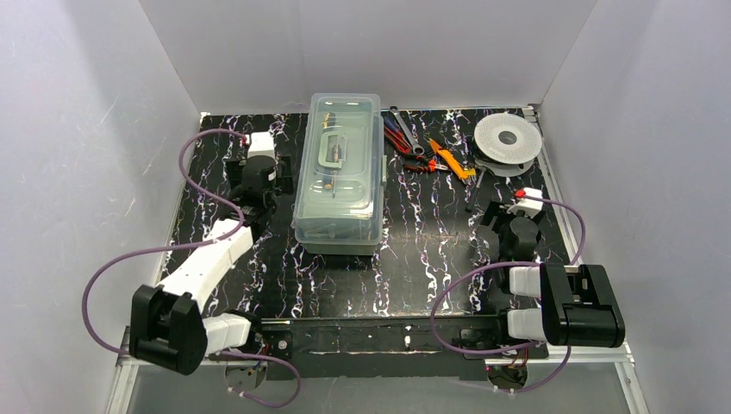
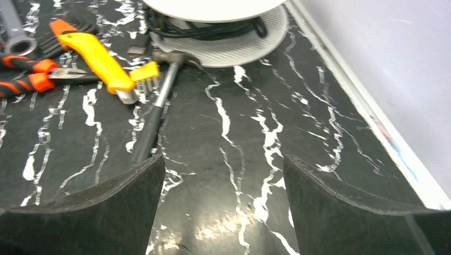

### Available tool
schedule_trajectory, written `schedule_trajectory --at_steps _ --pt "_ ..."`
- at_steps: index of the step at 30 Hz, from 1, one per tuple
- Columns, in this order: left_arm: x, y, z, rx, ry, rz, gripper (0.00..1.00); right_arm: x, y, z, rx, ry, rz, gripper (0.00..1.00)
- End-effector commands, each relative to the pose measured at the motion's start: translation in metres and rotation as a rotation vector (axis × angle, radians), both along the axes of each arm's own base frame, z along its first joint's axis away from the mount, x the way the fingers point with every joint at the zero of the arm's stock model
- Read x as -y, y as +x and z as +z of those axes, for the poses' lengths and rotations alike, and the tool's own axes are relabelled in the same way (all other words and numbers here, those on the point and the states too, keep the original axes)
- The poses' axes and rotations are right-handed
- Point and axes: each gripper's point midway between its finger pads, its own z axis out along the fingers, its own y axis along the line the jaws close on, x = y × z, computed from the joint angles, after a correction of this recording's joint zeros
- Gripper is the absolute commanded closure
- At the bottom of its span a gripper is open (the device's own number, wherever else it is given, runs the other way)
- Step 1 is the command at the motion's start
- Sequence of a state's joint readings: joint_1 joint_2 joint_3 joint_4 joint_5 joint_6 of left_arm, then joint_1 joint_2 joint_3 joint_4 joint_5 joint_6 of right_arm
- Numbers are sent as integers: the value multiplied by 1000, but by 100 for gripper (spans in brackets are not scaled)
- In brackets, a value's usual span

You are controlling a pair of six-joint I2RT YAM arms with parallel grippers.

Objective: Pack the tool kit

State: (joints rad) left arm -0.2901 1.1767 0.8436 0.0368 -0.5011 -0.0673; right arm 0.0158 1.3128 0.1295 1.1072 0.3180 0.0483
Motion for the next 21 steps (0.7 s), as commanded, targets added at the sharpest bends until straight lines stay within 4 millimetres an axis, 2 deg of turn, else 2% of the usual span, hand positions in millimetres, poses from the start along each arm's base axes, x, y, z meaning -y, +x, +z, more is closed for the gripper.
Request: schedule_trajectory --at_steps 1,2,4,6,9,14,17,21 --pt "-7 6 -26 -43 70 23 2 -25 32 22 20 25 144 11" --pt "-6 7 -34 -50 80 13 2 -26 28 14 -25 46 157 11" --pt "-5 11 -50 -33 131 -36 2 -25 28 20 23 29 178 11" --pt "-6 14 -66 0 134 -59 2 -28 30 17 -20 39 199 10" --pt "-7 14 -104 -64 86 -113 2 -28 31 18 -2 40 207 10" --pt "26 12 -154 -203 71 -366 2 -28 30 15 -18 42 204 10" --pt "16 17 -157 -202 62 -316 2 -27 30 16 -18 41 203 9" --pt "-1 15 -147 -114 -56 -256 2 -27 30 16 -18 41 202 9"
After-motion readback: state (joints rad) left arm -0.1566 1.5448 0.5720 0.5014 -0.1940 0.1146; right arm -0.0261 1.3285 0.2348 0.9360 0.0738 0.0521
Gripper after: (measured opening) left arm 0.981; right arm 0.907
